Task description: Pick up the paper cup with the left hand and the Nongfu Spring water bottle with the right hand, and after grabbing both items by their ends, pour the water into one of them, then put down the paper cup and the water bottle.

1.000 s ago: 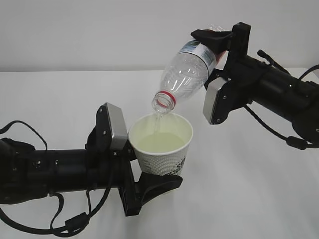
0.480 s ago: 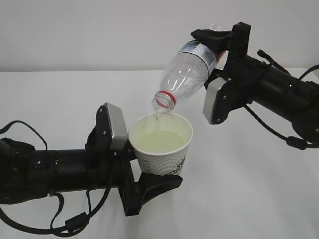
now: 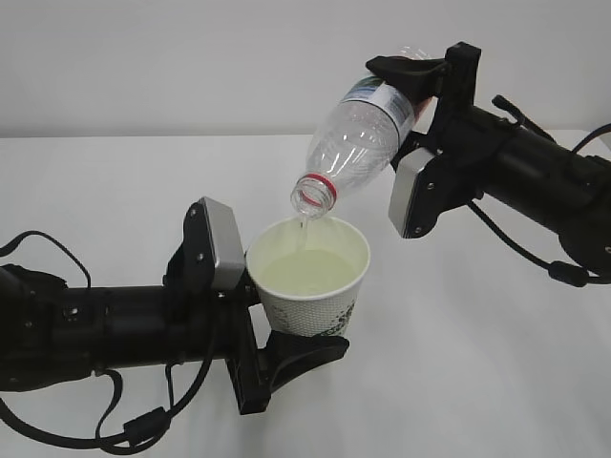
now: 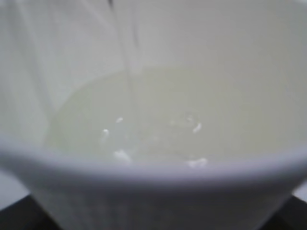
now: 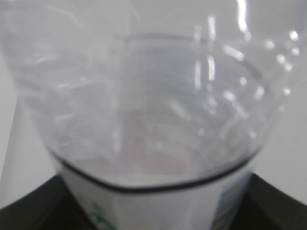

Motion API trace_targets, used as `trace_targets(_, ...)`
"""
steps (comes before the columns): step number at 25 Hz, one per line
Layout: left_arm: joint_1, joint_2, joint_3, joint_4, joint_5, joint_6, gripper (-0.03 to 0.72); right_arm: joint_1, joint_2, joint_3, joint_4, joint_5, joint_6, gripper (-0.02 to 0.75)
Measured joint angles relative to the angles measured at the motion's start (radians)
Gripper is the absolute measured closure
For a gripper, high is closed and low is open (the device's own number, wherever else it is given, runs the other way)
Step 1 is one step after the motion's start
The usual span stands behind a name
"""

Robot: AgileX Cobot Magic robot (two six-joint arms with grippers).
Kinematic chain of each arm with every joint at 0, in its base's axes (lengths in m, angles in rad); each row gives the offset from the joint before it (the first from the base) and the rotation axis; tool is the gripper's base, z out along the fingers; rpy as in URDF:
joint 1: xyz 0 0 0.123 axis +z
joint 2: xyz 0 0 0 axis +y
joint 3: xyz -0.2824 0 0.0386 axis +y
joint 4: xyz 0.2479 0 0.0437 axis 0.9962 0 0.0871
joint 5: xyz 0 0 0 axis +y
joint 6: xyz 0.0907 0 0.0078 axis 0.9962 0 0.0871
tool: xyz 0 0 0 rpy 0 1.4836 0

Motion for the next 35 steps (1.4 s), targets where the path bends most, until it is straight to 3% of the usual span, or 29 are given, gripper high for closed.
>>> trace_targets(19,0.000,0.000,0.000,-0.020,0.000,0.017,0.133,0.000,0.000,-0.001,0.007,0.000,0.069,0.207)
trace_targets(28,0.000,0.000,0.000,-0.020,0.000,0.017,0.133,0.000,0.000,-0.001,0.023,0.000,0.250,0.207)
trace_targets(35,0.000,0.000,0.000,-0.021,0.000,0.017,0.133,0.000,0.000,-0.001,0.118,0.000,0.368,0.207)
